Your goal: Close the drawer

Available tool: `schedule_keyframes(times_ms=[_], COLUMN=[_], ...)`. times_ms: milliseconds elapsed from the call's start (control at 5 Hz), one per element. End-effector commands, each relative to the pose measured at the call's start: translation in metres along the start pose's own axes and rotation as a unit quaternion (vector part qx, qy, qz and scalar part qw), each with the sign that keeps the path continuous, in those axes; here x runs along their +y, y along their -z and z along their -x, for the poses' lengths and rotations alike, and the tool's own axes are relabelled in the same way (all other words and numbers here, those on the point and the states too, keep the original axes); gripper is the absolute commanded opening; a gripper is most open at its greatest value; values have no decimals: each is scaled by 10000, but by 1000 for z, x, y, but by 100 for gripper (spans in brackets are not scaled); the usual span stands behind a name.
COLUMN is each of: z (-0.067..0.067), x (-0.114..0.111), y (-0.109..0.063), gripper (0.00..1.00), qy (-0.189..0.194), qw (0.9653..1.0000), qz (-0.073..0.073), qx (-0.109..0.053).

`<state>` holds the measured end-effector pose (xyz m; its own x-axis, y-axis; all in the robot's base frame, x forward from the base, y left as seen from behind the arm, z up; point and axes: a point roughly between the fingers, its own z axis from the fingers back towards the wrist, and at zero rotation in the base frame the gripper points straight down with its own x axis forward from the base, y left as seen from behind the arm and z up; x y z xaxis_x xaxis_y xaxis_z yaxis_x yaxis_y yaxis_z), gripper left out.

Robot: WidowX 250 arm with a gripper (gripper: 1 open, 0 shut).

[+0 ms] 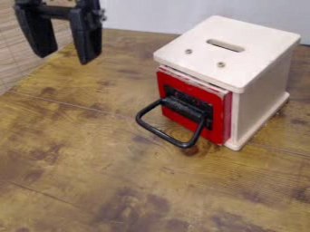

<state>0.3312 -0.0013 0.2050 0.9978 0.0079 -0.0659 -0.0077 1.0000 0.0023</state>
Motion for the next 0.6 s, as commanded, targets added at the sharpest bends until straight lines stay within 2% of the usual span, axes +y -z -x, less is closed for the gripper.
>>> schedule_keyframes(times_ms=[0,400], z=[3,1], x=[-5,-2], y=[-19,-13], gripper=[100,100], qy=[57,-59], qw=[9993,9994], qz=[-66,-108], qx=[-375,-337])
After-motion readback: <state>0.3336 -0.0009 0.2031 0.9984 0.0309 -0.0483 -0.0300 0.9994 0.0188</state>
